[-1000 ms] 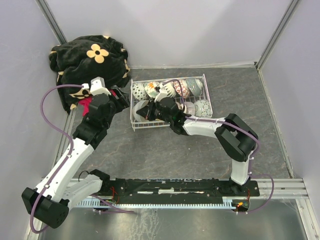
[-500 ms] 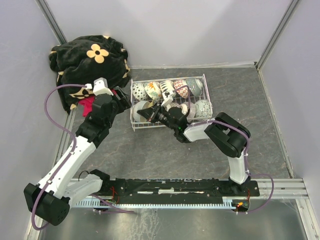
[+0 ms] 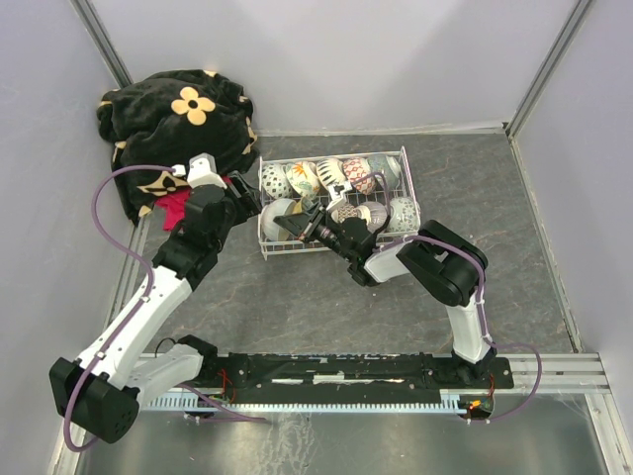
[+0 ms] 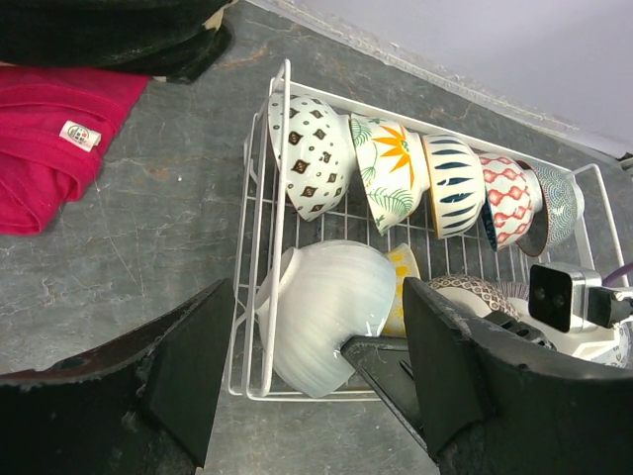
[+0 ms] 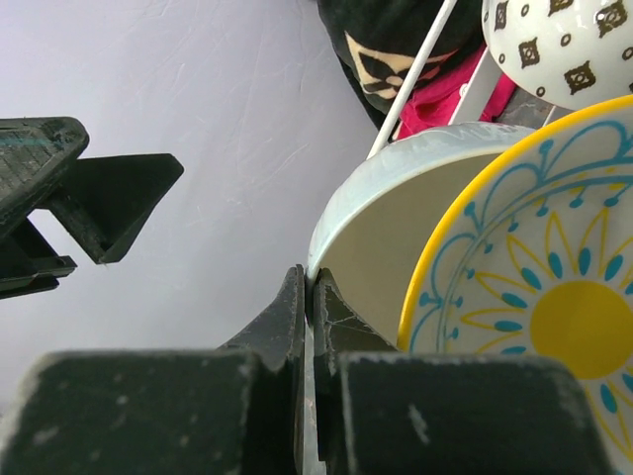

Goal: Load the bowls into the dish rack
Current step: Pick up the bowl from the dish rack.

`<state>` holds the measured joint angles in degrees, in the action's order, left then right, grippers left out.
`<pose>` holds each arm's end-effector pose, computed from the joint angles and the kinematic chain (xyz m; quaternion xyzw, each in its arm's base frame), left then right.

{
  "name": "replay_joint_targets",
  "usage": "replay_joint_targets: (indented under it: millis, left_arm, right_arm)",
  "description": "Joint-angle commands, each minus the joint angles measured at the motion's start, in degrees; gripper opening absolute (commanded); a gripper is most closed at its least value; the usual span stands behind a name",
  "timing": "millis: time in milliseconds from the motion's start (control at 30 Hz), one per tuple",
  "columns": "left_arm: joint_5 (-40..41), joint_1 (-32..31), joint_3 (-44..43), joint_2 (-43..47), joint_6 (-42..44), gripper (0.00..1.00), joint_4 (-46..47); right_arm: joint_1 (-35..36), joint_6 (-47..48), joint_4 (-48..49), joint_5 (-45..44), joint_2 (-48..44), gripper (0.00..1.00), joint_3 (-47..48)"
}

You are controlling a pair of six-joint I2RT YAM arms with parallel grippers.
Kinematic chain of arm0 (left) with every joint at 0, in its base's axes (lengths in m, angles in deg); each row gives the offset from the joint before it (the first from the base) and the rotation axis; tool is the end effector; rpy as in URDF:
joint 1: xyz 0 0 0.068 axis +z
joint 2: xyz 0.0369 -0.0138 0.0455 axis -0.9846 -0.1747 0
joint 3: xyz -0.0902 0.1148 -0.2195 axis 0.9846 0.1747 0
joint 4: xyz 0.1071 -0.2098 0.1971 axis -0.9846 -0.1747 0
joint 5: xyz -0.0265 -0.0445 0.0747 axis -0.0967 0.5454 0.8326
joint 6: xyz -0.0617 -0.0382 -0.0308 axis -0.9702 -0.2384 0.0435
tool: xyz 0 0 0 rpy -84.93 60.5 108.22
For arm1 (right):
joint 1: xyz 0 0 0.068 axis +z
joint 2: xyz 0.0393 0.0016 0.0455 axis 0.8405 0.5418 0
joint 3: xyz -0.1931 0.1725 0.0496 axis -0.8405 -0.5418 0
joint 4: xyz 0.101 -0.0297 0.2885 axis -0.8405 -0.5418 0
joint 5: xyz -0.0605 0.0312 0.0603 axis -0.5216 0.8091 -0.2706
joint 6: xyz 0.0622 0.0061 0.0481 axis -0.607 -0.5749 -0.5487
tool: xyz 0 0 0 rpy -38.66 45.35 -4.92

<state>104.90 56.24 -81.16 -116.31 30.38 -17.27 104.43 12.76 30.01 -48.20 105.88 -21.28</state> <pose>0.2915 -0.1034 0.3133 -0.1598 0.7914 -0.1499 0.5707 0.3045 0.3413 0.1232 0.0514 0.6509 0.6484 0.3915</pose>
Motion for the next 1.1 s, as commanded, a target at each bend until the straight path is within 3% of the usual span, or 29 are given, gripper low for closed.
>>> replay_joint_targets:
  millis: [0,600,1067]
  left_arm:
    - [0.7,0.3,-0.7,-0.4,-1.0,0.75,2.6]
    - [1.1,0.4,-0.5,-1.3,-0.9,0.75,2.9]
    - [-0.2,1.4,-0.4,-0.6,-1.4,0.75,3.0]
  right_arm:
    - [0.1,-1.2,10.0,2.8,-2.2,0.02,-1.0]
    - [1.3,0.6,10.0,3.1,-8.3,0.01,-2.5]
    - [2.7,1.4,5.6,11.1,-9.4,0.02,4.5]
